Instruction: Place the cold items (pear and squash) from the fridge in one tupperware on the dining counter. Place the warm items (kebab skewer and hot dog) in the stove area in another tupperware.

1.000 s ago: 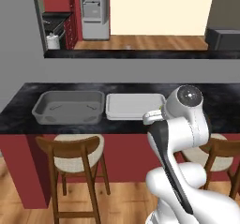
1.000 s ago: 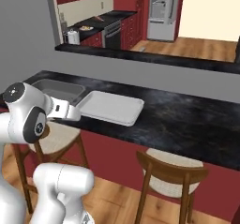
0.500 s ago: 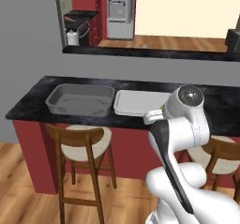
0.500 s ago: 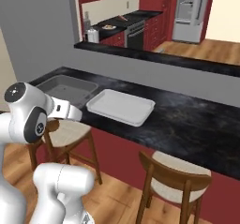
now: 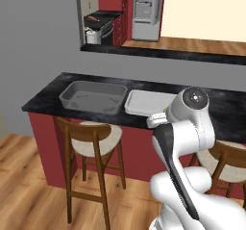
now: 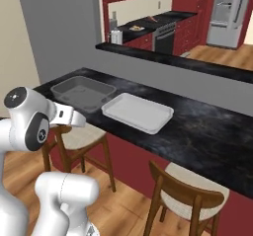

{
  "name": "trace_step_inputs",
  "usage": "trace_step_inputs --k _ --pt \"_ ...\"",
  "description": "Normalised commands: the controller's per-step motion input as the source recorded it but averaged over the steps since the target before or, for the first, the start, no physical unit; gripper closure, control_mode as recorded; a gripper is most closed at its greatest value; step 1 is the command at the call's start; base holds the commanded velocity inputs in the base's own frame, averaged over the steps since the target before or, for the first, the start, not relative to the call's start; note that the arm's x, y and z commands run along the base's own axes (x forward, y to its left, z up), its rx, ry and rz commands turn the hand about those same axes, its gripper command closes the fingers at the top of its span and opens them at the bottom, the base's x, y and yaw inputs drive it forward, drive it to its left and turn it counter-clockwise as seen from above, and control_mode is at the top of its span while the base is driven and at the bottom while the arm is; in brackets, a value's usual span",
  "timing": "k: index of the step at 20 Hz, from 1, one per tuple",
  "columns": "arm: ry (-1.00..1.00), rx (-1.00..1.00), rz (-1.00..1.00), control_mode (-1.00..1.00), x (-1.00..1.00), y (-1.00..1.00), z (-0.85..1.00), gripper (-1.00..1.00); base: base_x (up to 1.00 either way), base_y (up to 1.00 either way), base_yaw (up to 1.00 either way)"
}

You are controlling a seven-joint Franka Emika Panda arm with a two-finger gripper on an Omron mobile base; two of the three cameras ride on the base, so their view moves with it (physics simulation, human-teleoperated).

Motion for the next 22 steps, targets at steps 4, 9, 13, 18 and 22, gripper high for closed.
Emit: trace_step_inputs --k 4,9,13,18,22 --pt "0.00 0.00 0.00 1.00 0.00 0.00 0.00 1.00 0.73 0.03 0.16" --pt "0.00 0.00 0.00 1.00 0.00 0.00 0.00 1.00 1.00 0.03 0.23" --pt "0.00 0.00 0.00 1.00 0.00 0.00 0.00 1.00 0.93 0.00 0.32" --pt "0.11 0.03 0.21 -1.00 0.78 0.01 0.62 1.00 0.00 0.00 0.00" --pt "0.10 0.00 0.23 -1.00 0.81 0.04 0.54 1.00 0.00 0.00 0.00"
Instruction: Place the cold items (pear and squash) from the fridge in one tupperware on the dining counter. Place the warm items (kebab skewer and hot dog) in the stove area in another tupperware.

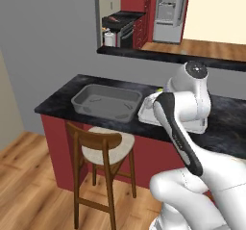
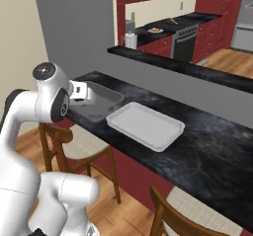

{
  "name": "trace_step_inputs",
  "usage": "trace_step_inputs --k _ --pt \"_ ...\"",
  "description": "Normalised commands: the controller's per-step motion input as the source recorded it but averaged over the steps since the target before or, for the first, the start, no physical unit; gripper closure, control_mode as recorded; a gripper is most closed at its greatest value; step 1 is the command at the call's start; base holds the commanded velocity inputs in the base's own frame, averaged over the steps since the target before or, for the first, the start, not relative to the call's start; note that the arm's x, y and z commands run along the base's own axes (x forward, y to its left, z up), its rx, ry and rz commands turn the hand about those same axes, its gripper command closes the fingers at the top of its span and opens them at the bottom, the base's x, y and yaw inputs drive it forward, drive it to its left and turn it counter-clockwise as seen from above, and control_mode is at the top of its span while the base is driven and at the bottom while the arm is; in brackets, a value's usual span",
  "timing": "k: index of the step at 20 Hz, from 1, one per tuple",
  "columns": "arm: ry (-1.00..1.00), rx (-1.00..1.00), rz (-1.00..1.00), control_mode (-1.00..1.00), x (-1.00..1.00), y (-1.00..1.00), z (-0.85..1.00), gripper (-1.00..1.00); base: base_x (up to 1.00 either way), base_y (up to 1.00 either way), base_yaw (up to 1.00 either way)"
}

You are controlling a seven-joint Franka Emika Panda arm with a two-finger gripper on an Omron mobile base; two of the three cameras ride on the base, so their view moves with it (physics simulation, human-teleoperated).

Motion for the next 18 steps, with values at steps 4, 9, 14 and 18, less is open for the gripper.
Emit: trace_step_inputs --k 4,9,14,18 --pt "0.16 0.00 0.21 -1.00 0.98 0.06 0.14 1.00 0.00 0.00 0.00" --pt "0.21 -0.06 0.13 -1.00 1.00 0.44 -0.29 1.00 0.00 0.00 0.00" --pt "0.09 -0.06 0.01 -1.00 0.91 0.41 -0.52 1.00 0.00 0.00 0.00" --pt "-0.01 -0.04 0.00 -1.00 0.71 0.03 -0.81 1.00 0.00 0.00 0.00"
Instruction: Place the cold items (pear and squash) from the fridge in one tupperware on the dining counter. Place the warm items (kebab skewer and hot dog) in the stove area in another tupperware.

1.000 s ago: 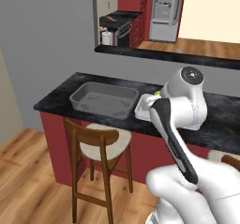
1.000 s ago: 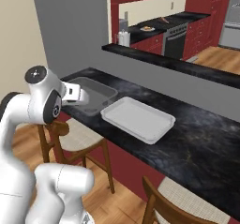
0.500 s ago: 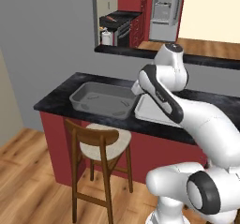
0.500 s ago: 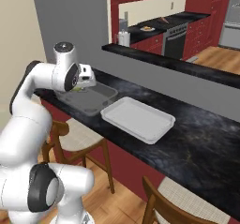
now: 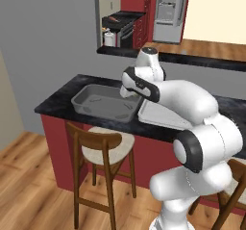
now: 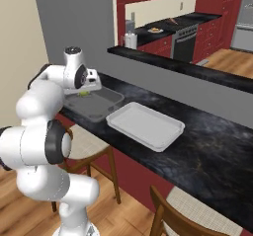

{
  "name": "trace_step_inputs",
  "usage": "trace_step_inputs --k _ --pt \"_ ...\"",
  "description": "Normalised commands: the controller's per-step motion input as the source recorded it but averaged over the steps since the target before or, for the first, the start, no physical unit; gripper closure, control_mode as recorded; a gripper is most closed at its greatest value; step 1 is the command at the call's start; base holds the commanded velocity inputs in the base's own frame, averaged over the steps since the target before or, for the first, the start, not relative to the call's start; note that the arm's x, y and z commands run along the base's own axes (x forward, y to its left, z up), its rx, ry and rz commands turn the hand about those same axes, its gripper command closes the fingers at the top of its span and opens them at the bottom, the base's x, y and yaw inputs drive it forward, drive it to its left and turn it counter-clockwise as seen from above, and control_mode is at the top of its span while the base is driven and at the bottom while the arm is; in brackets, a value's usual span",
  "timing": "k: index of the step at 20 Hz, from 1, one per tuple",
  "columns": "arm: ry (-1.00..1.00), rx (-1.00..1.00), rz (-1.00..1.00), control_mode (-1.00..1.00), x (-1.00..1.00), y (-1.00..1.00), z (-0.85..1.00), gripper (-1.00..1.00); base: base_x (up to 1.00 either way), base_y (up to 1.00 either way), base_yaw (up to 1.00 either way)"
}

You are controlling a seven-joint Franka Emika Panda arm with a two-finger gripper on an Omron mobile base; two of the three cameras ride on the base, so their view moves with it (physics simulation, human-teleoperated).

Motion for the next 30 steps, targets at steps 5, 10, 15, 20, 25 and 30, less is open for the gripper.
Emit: trace_step_inputs --k 5,10,15,20,25,30 --pt "-0.09 0.01 0.00 -1.00 0.64 -0.10 -0.75 1.00 0.00 0.00 0.00" --pt "-0.02 0.03 0.00 -1.00 0.69 -0.06 -0.46 1.00 0.00 0.00 0.00" --pt "0.01 0.00 0.00 -1.00 0.74 0.00 -0.37 1.00 0.00 0.00 0.00" --pt "0.12 0.00 0.00 -1.00 0.69 0.00 -0.30 1.00 0.00 0.00 0.00" --pt "0.16 0.00 0.00 -1.00 0.49 0.00 -0.38 1.00 0.00 0.00 0.00" --pt "0.13 0.00 0.00 -1.00 0.53 0.00 -0.41 1.00 0.00 0.00 0.00"
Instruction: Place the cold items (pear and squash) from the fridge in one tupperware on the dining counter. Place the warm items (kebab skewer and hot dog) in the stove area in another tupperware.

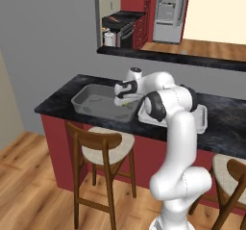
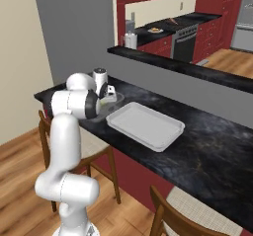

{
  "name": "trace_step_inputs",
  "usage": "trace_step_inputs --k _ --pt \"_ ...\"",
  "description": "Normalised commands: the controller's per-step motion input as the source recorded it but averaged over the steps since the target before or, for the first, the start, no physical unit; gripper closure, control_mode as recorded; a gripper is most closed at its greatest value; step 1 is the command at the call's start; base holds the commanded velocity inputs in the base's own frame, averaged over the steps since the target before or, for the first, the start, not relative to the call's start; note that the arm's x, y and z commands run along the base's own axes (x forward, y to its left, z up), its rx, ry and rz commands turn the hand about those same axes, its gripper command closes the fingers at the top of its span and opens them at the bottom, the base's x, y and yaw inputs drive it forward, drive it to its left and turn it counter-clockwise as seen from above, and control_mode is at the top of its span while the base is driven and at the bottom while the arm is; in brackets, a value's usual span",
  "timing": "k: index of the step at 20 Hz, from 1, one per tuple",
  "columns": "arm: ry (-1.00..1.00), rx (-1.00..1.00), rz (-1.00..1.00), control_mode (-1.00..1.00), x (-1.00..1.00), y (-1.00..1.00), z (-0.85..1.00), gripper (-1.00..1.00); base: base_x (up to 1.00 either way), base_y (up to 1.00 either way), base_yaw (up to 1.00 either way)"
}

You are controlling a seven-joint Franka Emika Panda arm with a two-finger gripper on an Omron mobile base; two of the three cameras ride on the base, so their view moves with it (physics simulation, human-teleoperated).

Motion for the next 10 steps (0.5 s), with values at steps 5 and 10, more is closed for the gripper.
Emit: trace_step_inputs --k 5,10 --pt "0.07 0.00 0.00 -1.00 0.59 0.00 -0.47 1.00 0.00 0.00 0.00" --pt "0.00 0.00 0.00 -1.00 0.43 0.00 -0.32 -1.00 0.00 0.00 0.00"
